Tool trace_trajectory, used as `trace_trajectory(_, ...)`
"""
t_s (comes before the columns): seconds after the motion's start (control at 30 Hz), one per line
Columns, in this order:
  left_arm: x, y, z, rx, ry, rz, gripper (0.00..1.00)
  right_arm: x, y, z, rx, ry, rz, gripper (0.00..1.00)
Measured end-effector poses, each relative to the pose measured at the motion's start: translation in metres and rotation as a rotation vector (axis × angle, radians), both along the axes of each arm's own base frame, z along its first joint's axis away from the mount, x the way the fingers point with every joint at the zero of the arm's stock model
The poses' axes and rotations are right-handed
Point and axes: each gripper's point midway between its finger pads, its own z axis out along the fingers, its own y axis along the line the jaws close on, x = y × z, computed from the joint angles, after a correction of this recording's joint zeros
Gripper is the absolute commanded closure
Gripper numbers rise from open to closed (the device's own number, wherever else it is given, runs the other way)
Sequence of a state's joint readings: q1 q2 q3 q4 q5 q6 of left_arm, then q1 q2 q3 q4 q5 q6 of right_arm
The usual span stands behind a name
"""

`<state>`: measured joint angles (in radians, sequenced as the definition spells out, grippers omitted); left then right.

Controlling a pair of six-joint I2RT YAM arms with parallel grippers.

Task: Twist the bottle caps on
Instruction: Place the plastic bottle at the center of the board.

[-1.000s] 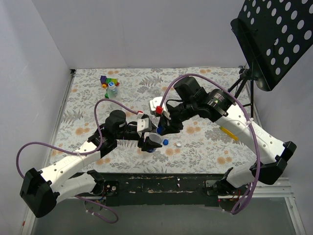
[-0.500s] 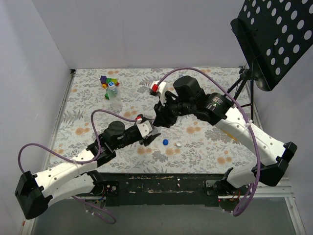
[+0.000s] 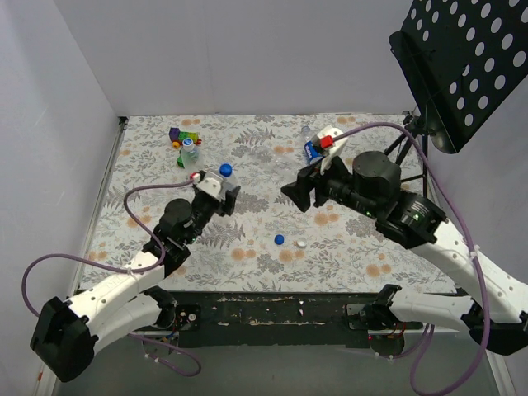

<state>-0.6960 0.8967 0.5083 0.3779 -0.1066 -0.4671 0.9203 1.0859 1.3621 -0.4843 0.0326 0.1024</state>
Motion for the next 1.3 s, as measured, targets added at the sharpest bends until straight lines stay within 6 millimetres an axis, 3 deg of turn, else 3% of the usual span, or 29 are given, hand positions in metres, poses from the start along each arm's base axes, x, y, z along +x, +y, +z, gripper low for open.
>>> trace_trajectory(0.13, 0.035, 0.054, -0.003, -0.110, 0.016, 0.196, 1.00, 0.002, -0.028, -0.003, 0.049, -0.073, -0.099, 0.23)
trace_trajectory(0.4, 0.083, 0.153, -0.009, -0.246, 0.001, 0.510, 1.00, 0.005, -0.054, -0.059, -0.031, -0.077, -0.183, 0.20)
trace_trajectory(0.63, 0.100, 0.208, -0.029, -0.266, -0.015, 0.670, 0.96, -0.001, -0.070, -0.063, -0.032, -0.124, -0.196, 0.20)
trace_trajectory(0.77, 0.111, 0.224, -0.048, -0.257, 0.004, 0.720, 0.94, -0.003, -0.077, -0.057, -0.027, -0.167, -0.200, 0.20)
trace_trajectory(0.93, 0.120, 0.229, -0.072, -0.231, 0.039, 0.737, 0.86, -0.006, -0.087, -0.053, -0.027, -0.205, -0.208, 0.20)
trace_trajectory(1.3, 0.112, 0.227, -0.079, -0.199, 0.014, 0.717, 0.65, -0.009, -0.096, -0.053, -0.033, -0.226, -0.221, 0.20)
